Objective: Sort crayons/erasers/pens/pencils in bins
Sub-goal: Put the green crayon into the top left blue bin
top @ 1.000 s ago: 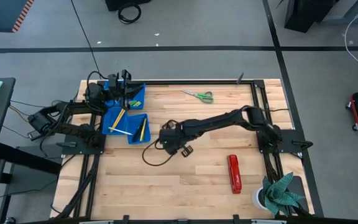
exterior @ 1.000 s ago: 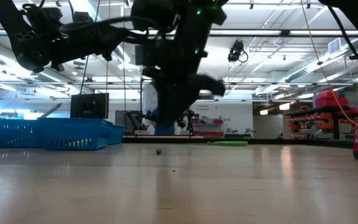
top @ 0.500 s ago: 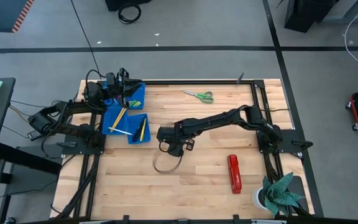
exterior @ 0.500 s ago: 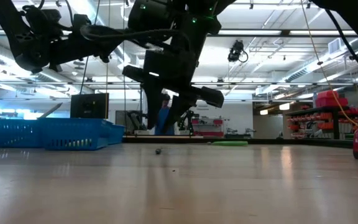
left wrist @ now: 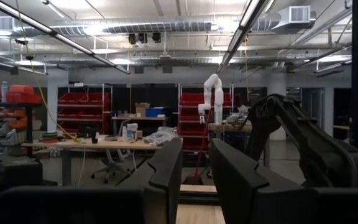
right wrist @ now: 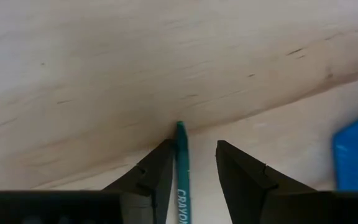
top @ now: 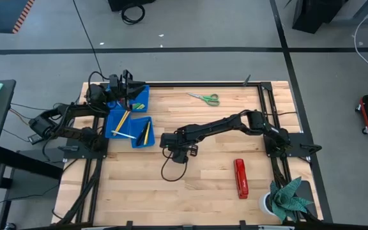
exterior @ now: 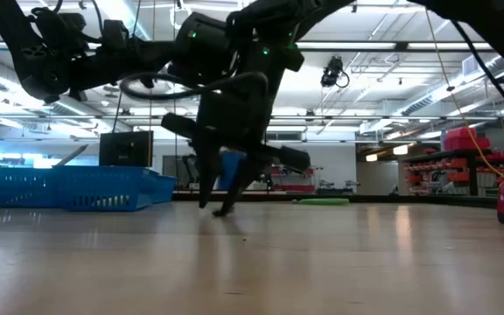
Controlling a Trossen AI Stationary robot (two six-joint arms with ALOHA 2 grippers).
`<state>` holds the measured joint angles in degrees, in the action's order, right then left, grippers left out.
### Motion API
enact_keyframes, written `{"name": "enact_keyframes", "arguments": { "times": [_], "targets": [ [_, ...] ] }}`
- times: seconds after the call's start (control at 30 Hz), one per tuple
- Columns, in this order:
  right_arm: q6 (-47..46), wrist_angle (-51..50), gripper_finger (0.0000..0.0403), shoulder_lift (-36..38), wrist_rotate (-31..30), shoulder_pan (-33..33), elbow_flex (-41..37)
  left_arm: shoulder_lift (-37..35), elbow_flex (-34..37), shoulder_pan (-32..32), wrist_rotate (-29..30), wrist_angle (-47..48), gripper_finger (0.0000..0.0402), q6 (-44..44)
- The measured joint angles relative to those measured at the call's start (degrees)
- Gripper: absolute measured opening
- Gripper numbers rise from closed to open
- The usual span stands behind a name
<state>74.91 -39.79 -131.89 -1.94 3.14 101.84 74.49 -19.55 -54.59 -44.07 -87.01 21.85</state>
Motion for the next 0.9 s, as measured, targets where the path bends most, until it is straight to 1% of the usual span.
{"name": "enact_keyframes", "arguments": {
  "times": [0.17,0.33,0.5,0.63,0.77,0.9],
  "targets": [
    [-0.1,-0.4,0.0131,-0.5,-1.0,-0.1,0.0,0.0,0.0,0.0,-0.6,-0.1,0.0090,-0.3],
    [-5.4,-0.4,0.0131,0.1,-0.5,-1.0,-0.1,0.0,0.0,0.0,-0.6,-0.1,0.0094,-0.2],
    [-10.9,-1.9,0.0131,0.0,3.8,-3.4,-0.1,0.0,0.0,0.0,-0.6,-0.1,0.0094,0.0],
    [-10.2,-3.4,0.0131,0.0,6.8,-5.5,0.1,0.0,0.0,0.0,-0.6,-0.1,0.0090,-0.1],
    [-9.1,-5.7,0.0131,-0.2,7.2,-6.8,1.2,0.0,0.0,0.0,-0.6,-0.1,0.0092,-0.5],
    [-12.2,-8.3,0.0130,-0.2,7.3,-7.8,1.3,0.0,0.0,0.0,-0.6,-0.1,0.0095,-0.5]
  ]
}}
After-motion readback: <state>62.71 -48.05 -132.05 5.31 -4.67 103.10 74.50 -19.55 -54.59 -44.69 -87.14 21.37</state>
